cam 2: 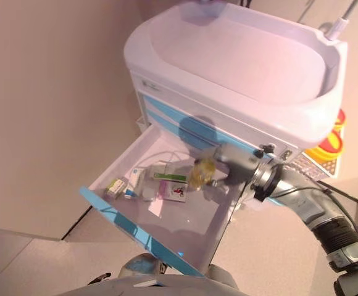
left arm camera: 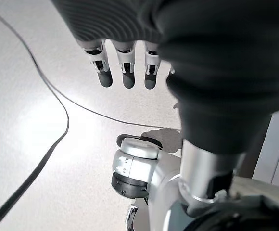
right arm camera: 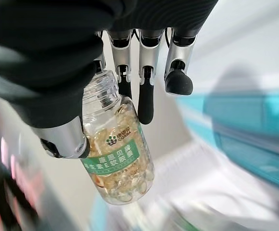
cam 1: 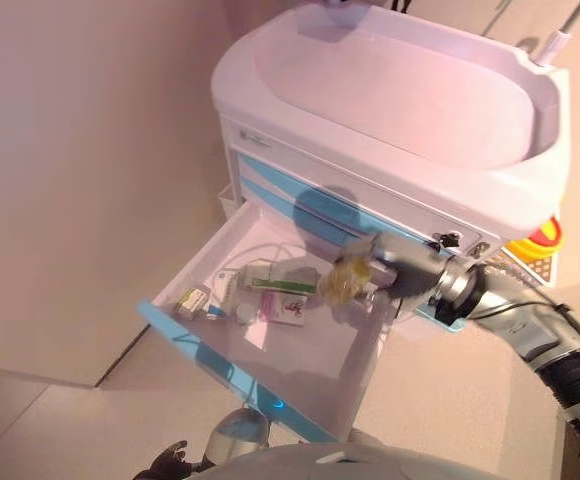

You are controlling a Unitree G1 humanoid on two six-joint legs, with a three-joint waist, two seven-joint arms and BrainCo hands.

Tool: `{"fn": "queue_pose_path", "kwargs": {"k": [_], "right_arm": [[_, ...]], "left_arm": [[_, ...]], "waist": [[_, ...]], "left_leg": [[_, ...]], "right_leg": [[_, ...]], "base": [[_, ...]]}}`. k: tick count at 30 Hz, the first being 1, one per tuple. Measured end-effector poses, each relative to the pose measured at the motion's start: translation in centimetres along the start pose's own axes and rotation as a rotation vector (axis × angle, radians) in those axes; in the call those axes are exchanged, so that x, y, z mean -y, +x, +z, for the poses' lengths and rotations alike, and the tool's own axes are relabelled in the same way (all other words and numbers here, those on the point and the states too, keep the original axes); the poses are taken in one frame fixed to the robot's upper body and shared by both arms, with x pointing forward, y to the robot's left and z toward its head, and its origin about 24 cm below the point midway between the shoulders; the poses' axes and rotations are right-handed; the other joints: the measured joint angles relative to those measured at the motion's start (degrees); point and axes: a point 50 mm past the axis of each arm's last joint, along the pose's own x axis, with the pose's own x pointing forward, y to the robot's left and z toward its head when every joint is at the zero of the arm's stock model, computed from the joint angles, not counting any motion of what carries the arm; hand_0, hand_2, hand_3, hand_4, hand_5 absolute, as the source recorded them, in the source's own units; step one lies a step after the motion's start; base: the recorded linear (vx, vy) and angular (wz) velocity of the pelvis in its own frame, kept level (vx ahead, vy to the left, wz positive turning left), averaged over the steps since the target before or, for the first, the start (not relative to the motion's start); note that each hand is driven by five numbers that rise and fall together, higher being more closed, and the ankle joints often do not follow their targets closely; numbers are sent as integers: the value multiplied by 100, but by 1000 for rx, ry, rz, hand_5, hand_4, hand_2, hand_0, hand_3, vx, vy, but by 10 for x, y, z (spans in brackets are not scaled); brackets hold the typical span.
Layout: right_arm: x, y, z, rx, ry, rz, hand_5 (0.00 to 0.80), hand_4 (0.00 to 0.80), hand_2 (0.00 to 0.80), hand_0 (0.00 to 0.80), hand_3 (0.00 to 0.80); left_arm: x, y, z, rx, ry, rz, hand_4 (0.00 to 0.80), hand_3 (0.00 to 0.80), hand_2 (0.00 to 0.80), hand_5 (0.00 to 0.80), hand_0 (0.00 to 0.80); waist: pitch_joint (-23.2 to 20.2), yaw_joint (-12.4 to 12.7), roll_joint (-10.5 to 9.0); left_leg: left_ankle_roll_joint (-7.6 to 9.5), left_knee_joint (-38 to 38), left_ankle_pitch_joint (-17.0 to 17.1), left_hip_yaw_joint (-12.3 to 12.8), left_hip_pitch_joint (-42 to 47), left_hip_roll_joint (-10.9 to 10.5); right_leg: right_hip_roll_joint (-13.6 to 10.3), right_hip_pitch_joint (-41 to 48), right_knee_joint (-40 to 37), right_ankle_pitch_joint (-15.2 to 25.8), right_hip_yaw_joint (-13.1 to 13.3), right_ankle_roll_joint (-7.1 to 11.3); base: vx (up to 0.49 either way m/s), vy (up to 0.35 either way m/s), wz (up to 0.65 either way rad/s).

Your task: Open the drawer and pick up the medicine

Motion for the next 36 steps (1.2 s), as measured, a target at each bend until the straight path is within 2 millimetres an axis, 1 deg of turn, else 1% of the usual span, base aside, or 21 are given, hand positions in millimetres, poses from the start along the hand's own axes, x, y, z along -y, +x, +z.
{"fn": "queue_pose_path", "kwargs": {"k": [2, 3, 5, 8, 11, 14, 17, 19, 22, 25, 28, 30, 36], "right_arm": [[27, 7, 2, 22, 134, -77, 800, 800, 800, 800, 800], [41, 8, 4, 43, 191, -127, 800, 800, 800, 800, 800], [65, 9, 5, 65, 240, -221, 800, 800, 800, 800, 800], [97, 8, 3, 71, 279, -365, 800, 800, 800, 800, 800], [132, -2, -1, 28, 278, -528, 800, 800, 800, 800, 800], [166, -24, -5, -66, 215, -680, 800, 800, 800, 800, 800], [187, -41, -9, -159, 154, -765, 800, 800, 800, 800, 800], [194, -51, -13, -212, 139, -798, 800, 800, 800, 800, 800], [206, -66, -22, -353, 108, -816, 800, 800, 800, 800, 800], [211, -65, -26, -436, 59, -783, 800, 800, 800, 800, 800], [210, -62, -32, -534, -7, -708, 800, 800, 800, 800, 800], [208, -58, -36, -595, -53, -637, 800, 800, 800, 800, 800], [197, -53, -51, -788, -209, -403, 800, 800, 800, 800, 800]], "left_arm": [[-3, 0, 1, -7, 2, 5, 0, 0, 0, 0, 0], [-5, 1, 3, -5, 4, 9, 0, 0, 0, 0, 0], [-7, 2, 10, 7, 7, 13, 0, 0, 0, 0, 0], [-7, 3, 13, 13, 9, 6, 0, 0, 0, 0, 0], [-7, 3, 13, 3, 9, -8, 0, 0, 0, 0, 0], [-7, 3, 11, -12, 9, -12, 0, 0, 0, 0, 0], [-8, 3, 9, -32, 7, -11, 0, 0, 0, 0, 0], [-8, 3, 10, -32, 7, -11, 0, 0, 0, 0, 0], [-10, 3, 11, -35, 9, -8, 0, 0, 0, 0, 0], [-15, 3, 10, -48, 6, -2, 0, 0, 0, 0, 0], [-18, 3, 12, -55, -5, 5, 0, 0, 0, 0, 0], [-20, 3, 13, -54, -3, 9, 0, 0, 0, 0, 0], [-21, 4, 23, -46, -6, 9, 0, 0, 0, 0, 0]], "waist": [[4, -94, 2], [6, -138, 5], [14, -147, 13], [15, -132, 14], [22, -92, 25], [25, -53, 27], [26, -42, 29], [30, -10, 35], [35, 24, 43], [35, 41, 43], [36, 86, 42], [38, 106, 38], [57, 302, 4]], "left_leg": [[19, -1, -15, 67, 16, 8], [21, -2, -16, 69, 22, 9], [26, -15, -11, 69, 56, 18], [28, -34, -17, 59, 123, 41], [25, -87, -10, 53, 218, 55], [30, -103, -18, 50, 270, 59], [29, -108, -18, 44, 320, 60], [29, -168, -18, 50, 400, 73], [26, -194, -19, 46, 450, 82], [20, -199, -23, 46, 464, 90], [20, -196, -23, 42, 462, 89], [19, -194, -21, 17, 459, 87], [1, -187, -8, -75, 413, 75]], "right_leg": [[22, 1, -6, 21, 99, 14], [24, 12, -11, 24, 102, 11], [41, 58, -34, 39, 112, 0], [82, 159, -123, 44, 130, -6], [111, 301, -254, 67, 126, -38], [133, 400, -352, 68, 126, -39], [151, 518, -468, 86, 118, -47], [172, 595, -525, 93, 111, -48], [183, 697, -594, 94, 79, -48], [190, 720, -606, 94, 70, -47], [186, 741, -616, 94, 28, -47], [178, 756, -623, 93, -18, -47], [172, 754, -652, 93, -93, -48]], "base": [[-1, 2, -18], [6, -3, -7], [0, 0, 0], [31, -1, 5], [26, 12, 5], [21, 15, 15], [24, 13, 9], [10, 5, 3], [16, 8, 3], [18, 3, 2], [28, 1, 7], [13, -11, 10], [5, -14, 8]]}}
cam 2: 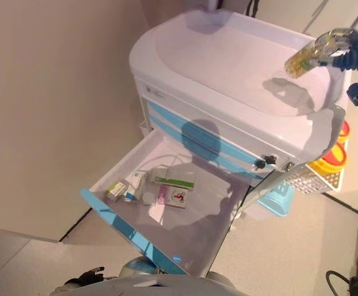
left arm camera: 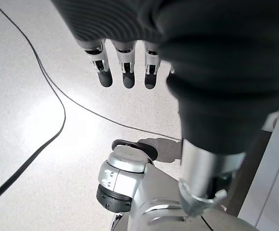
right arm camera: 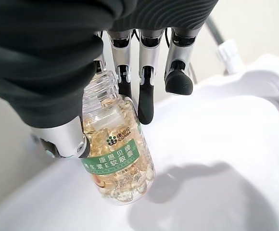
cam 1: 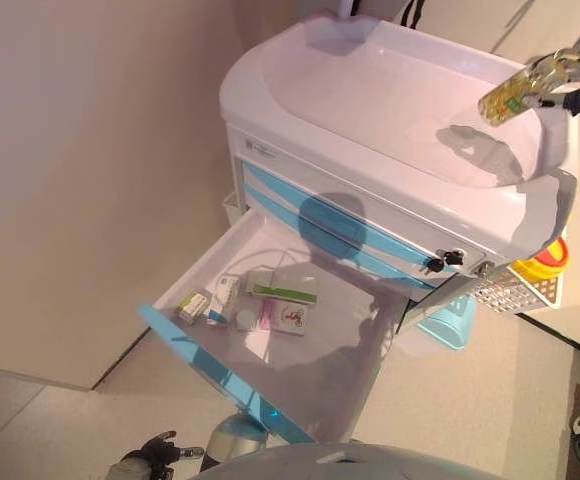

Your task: Open the drawer and pick up the medicine

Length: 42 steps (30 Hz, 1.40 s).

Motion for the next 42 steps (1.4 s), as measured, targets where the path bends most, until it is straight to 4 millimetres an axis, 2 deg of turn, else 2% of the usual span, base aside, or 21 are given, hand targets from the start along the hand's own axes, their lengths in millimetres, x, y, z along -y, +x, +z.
{"fn": "queue_pose_path", "kwargs": {"k": [6, 10, 17, 18, 19, 20, 36, 39, 42], "right_arm": [[-8, 3, -8, -90, -172, 102, 800, 800, 800, 800, 800], [-4, 4, -6, -95, -212, 122, 800, 800, 800, 800, 800], [-5, 3, -9, -113, -222, 142, 800, 800, 800, 800, 800], [-5, 3, -9, -114, -224, 144, 700, 700, 700, 700, 700], [-5, 3, -10, -117, -231, 145, 63, 63, 63, 63, 63], [-5, 3, -9, -117, -235, 145, 0, 0, 0, 0, 0], [-6, 3, -10, -121, -244, 158, 0, 0, 0, 0, 0], [2, 2, -2, -75, -174, 97, 0, 0, 0, 0, 0], [21, -3, 10, -11, -69, -1, 0, 0, 0, 0, 0]], "left_arm": [[-1, 0, 3, 4, -9, 1, 0, 0, 0, 0, 0], [-6, -1, 5, 0, -1, 13, 0, 0, 0, 0, 0], [-15, -2, 10, 12, 9, 33, 0, 0, 0, 0, 0], [-15, -2, 10, 12, 9, 33, 0, 0, 0, 0, 0], [-15, -2, 10, 12, 9, 32, 0, 0, 0, 0, 0], [-15, -2, 10, 12, 9, 32, 0, 0, 0, 0, 0], [-15, -2, 10, 13, 10, 30, 0, 0, 0, 0, 0], [-15, -2, 10, 16, 9, 30, 0, 0, 0, 0, 0], [-16, -2, 10, 25, 8, 31, 0, 0, 0, 0, 0]], "waist": [[47, 180, -86], [85, 213, -158], [94, 271, -175], [94, 271, -175], [94, 271, -175], [94, 271, -176], [97, 257, -180], [98, 220, -179], [98, 170, -178]], "left_leg": [[-12, 2, 9, -79, -40, -8], [-25, 2, 23, -95, -41, -7], [-31, 2, 30, -99, -45, -10], [-32, 2, 30, -99, -45, -10], [-32, 2, 30, -100, -45, -10], [-32, 2, 30, -100, -45, -9], [-30, 2, 31, -97, -39, -9], [-30, 1, 31, -96, -41, -9], [-30, -4, 31, -92, -40, -9]], "right_leg": [[-3, 10, -48, 0, -92, 0], [-3, 13, -54, 0, -117, -1], [-11, 27, -47, 0, -131, 0], [-11, 27, -47, 0, -131, 0], [-11, 27, -47, 0, -132, 0], [-11, 27, -48, 0, -132, 0], [-11, 13, -50, 0, -129, 0], [-11, 8, -50, 0, -127, 0], [-10, 4, -50, 0, -118, 0]], "base": [[-3, -4, 8], [-1, -5, 6], [0, 0, 0], [0, 0, 0], [0, 0, 0], [0, 0, 0], [0, 0, 0], [-4, -10, 0], [-3, -21, 0]]}}
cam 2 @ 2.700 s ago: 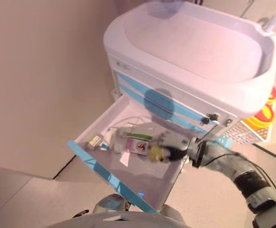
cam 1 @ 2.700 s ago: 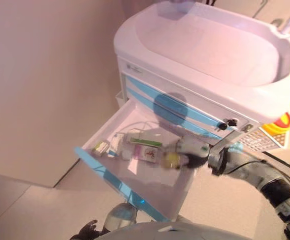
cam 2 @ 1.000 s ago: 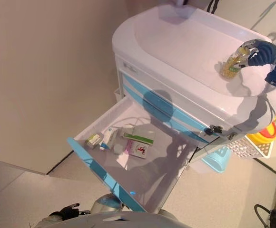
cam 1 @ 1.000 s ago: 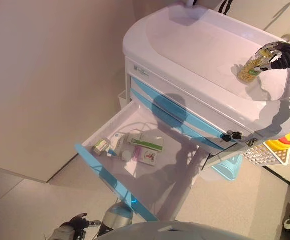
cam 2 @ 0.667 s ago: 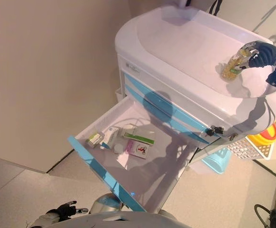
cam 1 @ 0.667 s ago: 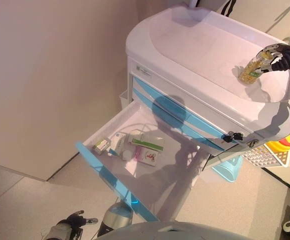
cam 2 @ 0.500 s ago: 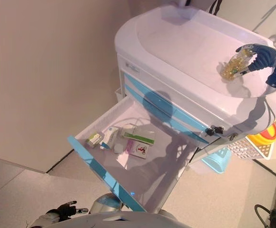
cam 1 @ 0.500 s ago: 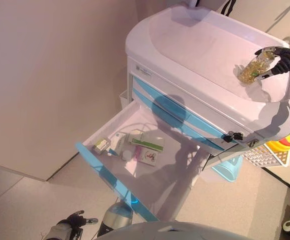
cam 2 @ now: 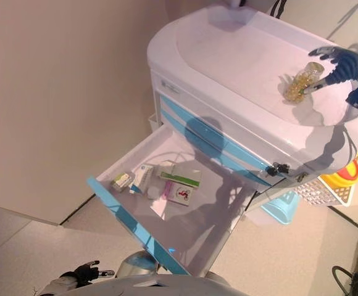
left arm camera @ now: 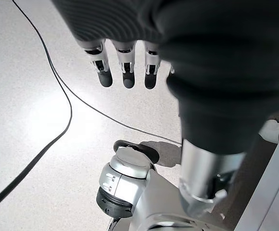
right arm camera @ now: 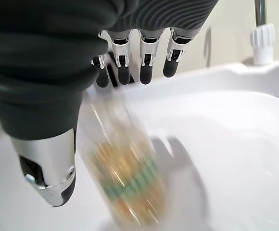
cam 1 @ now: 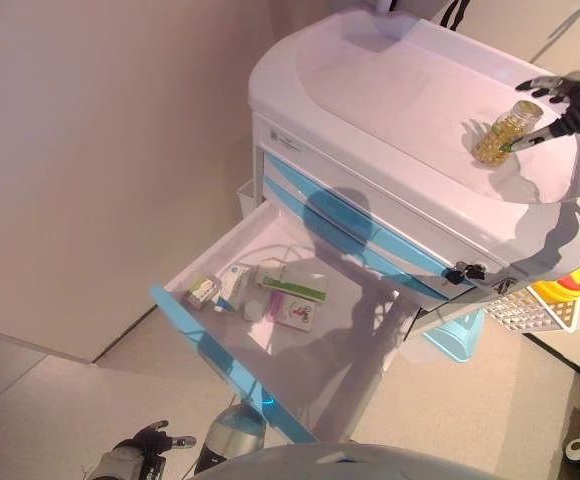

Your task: Open the drawer and pick up the medicine

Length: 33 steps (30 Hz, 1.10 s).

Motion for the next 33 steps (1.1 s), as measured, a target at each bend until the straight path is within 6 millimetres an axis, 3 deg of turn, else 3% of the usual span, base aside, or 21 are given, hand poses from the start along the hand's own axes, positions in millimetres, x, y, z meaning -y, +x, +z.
{"fn": "queue_pose_path", "kwargs": {"k": [5, 8, 13, 18, 20, 23, 26, 28, 33], "right_arm": [[54, -26, 8, 115, 208, -250, 0, 0, 0, 0, 0], [77, -41, 8, 162, 307, -356, 0, 0, 0, 0, 0], [92, -60, -5, 184, 430, -476, 0, 0, 0, 0, 0], [82, -86, -53, 107, 690, -686, 0, 0, 0, 0, 0], [57, -92, -79, 59, 819, -732, 0, 0, 0, 0, 0], [-3, -97, -114, -65, 935, -699, 0, 0, 0, 0, 0], [-84, -105, -138, -205, 1003, -605, 0, 0, 0, 0, 0], [-139, -121, -151, -334, 983, -525, 0, 0, 0, 0, 0], [-230, -159, -157, -548, 861, -291, 0, 0, 0, 0, 0]], "left_arm": [[-1, 0, -7, -14, -2, 1, 0, 0, 0, 0, 0], [0, -1, -15, -25, -2, -3, 0, 0, 0, 0, 0], [1, -2, -15, -3, 2, -21, 0, 0, 0, 0, 0], [2, -1, -10, 26, 12, -39, 0, 0, 0, 0, 0], [2, 0, -5, 36, 25, -44, 0, 0, 0, 0, 0], [4, 0, 1, 51, 48, -68, 0, 0, 0, 0, 0], [4, 1, 12, 76, 57, -84, 0, 0, 0, 0, 0], [5, 2, 19, 94, 60, -93, 0, 0, 0, 0, 0], [8, 2, 14, 68, 64, -105, 0, 0, 0, 0, 0]], "waist": [[0, -111, 0], [1, -309, 2], [-11, -560, 43], [-69, -834, 176], [-119, -996, 267], [-193, -1168, 442], [-234, -1337, 619], [-255, -1419, 691], [-245, -1585, 877]], "left_leg": [[1, -8, 0, 29, 5, -1], [3, -10, -2, 102, 16, 2], [30, -13, -21, 320, 18, 32], [76, -14, -53, 489, 32, 37], [97, -15, -71, 565, 64, 38], [100, -80, -82, 670, 138, 60], [70, -103, -118, 770, 204, 96], [57, -112, -131, 797, 221, 113], [62, -201, -142, 956, 298, 151]], "right_leg": [[3, -6, 0, 0, 50, 0], [24, -18, 11, 0, 187, 0], [69, -129, 100, 2, 472, -1], [113, -194, 137, 5, 793, -4], [123, -195, 159, 5, 879, -3], [170, -223, 169, 34, 1092, 8], [219, -189, 99, 75, 1234, -6], [237, -197, 95, 79, 1272, -7], [276, -174, -2, 156, 1439, -4]], "base": [[0, 0, 0], [-45, -2, -7], [-59, -8, -19], [-48, 14, -17], [-27, 20, -20], [-32, 23, -32], [-29, 30, -31], [-15, 45, -20], [-12, 35, -23]]}}
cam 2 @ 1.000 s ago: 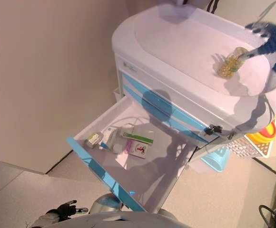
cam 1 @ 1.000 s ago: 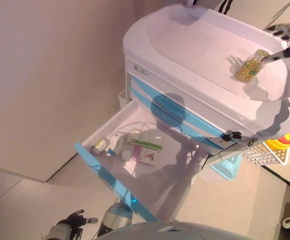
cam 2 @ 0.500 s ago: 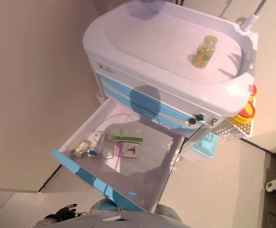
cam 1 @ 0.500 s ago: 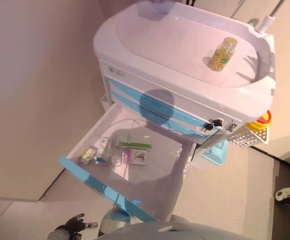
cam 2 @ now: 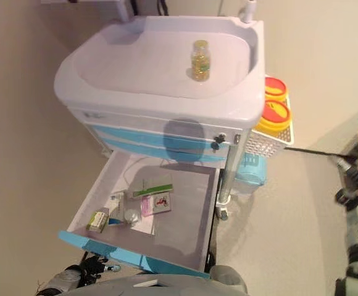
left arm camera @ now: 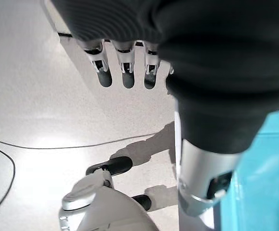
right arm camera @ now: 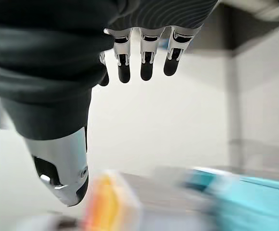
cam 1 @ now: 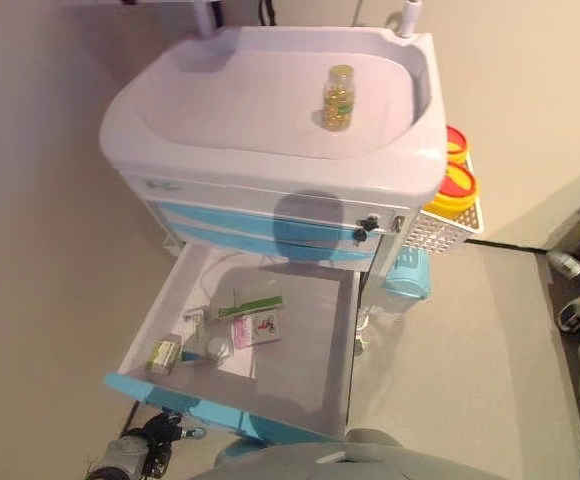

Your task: Open the drawer and pick up the medicine

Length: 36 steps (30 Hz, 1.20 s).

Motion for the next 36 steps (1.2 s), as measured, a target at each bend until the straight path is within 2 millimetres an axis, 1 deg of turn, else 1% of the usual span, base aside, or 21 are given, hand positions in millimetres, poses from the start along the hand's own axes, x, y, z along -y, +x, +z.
{"fn": "queue_pose_path", "kwargs": {"k": [2, 4, 6, 7, 9, 10, 14, 19, 21, 23, 27, 30, 33, 34, 35, 36], "right_arm": [[-13, -11, -25, -71, -63, 40, 0, 0, 0, 0, 0], [-27, -25, -54, -175, -114, 89, 0, 0, 0, 0, 0], [-38, -41, -78, -264, -177, 142, 0, 0, 0, 0, 0], [-44, -49, -90, -310, -197, 169, 0, 0, 0, 0, 0], [-53, -63, -105, -367, -229, 203, 0, 0, 0, 0, 0], [-56, -67, -110, -382, -239, 217, 0, 0, 0, 0, 0], [-67, -86, -129, -456, -374, 318, 0, 0, 0, 0, 0], [-72, -98, -143, -520, -536, 441, 0, 0, 0, 0, 0], [-74, -100, -145, -527, -576, 470, 0, 0, 0, 0, 0], [-75, -100, -145, -516, -608, 484, 0, 0, 0, 0, 0], [-76, -102, -146, -506, -657, 501, 0, 0, 0, 0, 0], [-78, -99, -143, -479, -690, 509, 0, 0, 0, 0, 0], [-83, -96, -141, -460, -709, 530, 0, 0, 0, 0, 0], [-85, -93, -139, -446, -724, 544, 0, 0, 0, 0, 0], [-89, -89, -135, -427, -740, 559, 0, 0, 0, 0, 0], [-91, -85, -132, -406, -756, 571, 0, 0, 0, 0, 0]], "left_arm": [[1, 0, 0, -1, -1, 1, 0, 0, 0, 0, 0], [1, 0, 1, 6, 2, 5, 0, 0, 0, 0, 0], [2, 1, 4, 16, 10, 7, 0, 0, 0, 0, 0], [2, 1, 4, 23, 26, 13, 0, 0, 0, 0, 0], [3, 2, 7, 40, 67, 18, 0, 0, 0, 0, 0], [5, 2, 8, 46, 88, 21, 0, 0, 0, 0, 0], [10, 4, 16, 85, 225, 51, 0, 0, 0, 0, 0], [18, 6, 34, 168, 414, 95, 0, 0, 0, 0, 0], [20, 7, 42, 190, 471, 110, 0, 0, 0, 0, 0], [22, 7, 47, 209, 493, 120, 0, 0, 0, 0, 0], [25, 6, 63, 271, 496, 132, 0, 0, 0, 0, 0], [25, 5, 81, 321, 497, 156, 0, 0, 0, 0, 0], [24, 3, 99, 378, 497, 175, 0, 0, 0, 0, 0], [24, 2, 107, 405, 490, 187, 0, 0, 0, 0, 0], [21, 0, 119, 437, 475, 209, 0, 0, 0, 0, 0], [18, -1, 130, 466, 458, 229, 0, 0, 0, 0, 0]], "waist": [[8, -61, 17], [29, -75, 7], [46, -74, 20], [47, -82, 26], [66, -83, 55], [85, -89, 77], [134, -187, 151], [150, -229, 181], [154, -226, 184], [175, -247, 199], [256, -278, 266], [410, -274, 306], [509, -275, 293], [577, -276, 262], [688, -287, 191], [782, -286, 139]], "left_leg": [[-1, -7, 1, 96, 6, 7], [-4, -31, -2, 140, 16, 15], [-3, -38, -9, 253, 21, 20], [-1, -47, -15, 264, 21, 21], [1, -80, -15, 342, 24, 26], [2, -86, -15, 387, 28, 27], [17, -88, -33, 402, 60, 22], [5, -86, -50, 415, 77, 29], [-11, -84, -69, 475, 101, 37], [-21, -72, -93, 523, 134, 41], [-9, 41, -173, 513, 132, 36], [-8, 232, -265, 352, 75, 19], [-5, 630, -434, 242, -176, -34], [-2, 789, -471, 229, -286, -83], [3, 1034, -502, 223, -449, -165], [63, 1262, -553, 213, -625, -235]], "right_leg": [[1, 1, -97, 59, 34, 25], [6, -15, -105, 63, 59, 29], [7, -37, -106, 62, 98, 28], [6, -54, -98, 61, 102, 27], [0, -97, -92, 61, 102, 27], [-5, -112, -92, 63, 101, 27], [-13, -108, -90, 68, 114, 35], [-10, -108, -83, 64, 125, 30], [-9, -112, -70, 47, 123, 5], [-9, -122, -32, 44, 139, 3], [-9, -161, 50, 38, 231, -2], [-25, -338, 351, -51, 298, -4], [-96, -733, 898, -240, 305, 4], [-138, -925, 1155, -326, 328, 15], [-193, -1137, 1470, -423, 417, 30], [-238, -1336, 1720, -479, 493, 43]], "base": [[-20, 29, -20], [-20, 20, -14], [-15, 22, -17], [-3, 17, -16], [1, 18, -20], [7, 29, -23], [17, 23, -9], [51, -22, -3], [82, 12, -15], [92, 37, -20], [107, 50, -20], [79, 54, -28], [28, 91, -33], [-32, 122, -38], [-67, 125, -37], [-63, 122, -36]]}}
